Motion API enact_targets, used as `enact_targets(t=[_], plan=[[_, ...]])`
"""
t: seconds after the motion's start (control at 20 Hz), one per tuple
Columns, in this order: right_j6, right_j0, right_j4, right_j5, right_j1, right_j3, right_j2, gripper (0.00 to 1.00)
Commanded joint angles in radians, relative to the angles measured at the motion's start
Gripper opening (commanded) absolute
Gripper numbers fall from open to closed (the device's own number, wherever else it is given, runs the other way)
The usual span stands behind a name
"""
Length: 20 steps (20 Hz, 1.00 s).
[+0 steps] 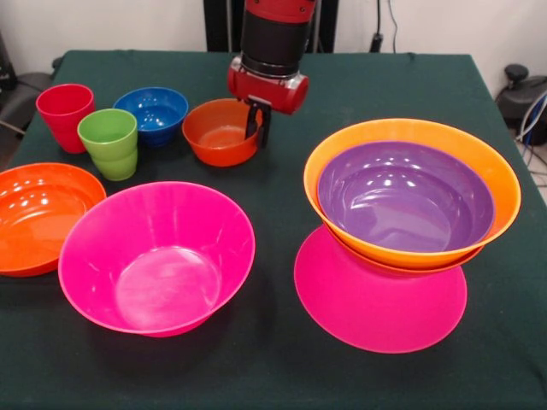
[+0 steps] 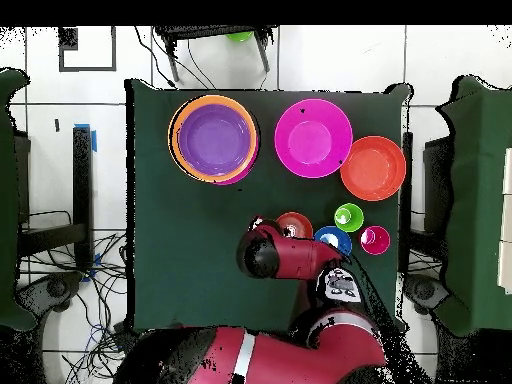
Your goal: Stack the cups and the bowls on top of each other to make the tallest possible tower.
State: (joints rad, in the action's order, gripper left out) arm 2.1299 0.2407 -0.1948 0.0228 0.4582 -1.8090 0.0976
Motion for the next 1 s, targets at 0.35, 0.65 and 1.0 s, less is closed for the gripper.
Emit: enact_targets(t=[0.35, 0.65, 1.0], plan=[[0.08, 0.003, 0.037, 0.167, 0.189, -0.122, -0.182, 0.0], [0.077, -0.034, 0.054, 0.233, 0.246, -0.115, -0.179, 0.0], [0.046, -0.084, 0.064, 0.351, 0.332, -0.046, -0.168, 0.0]])
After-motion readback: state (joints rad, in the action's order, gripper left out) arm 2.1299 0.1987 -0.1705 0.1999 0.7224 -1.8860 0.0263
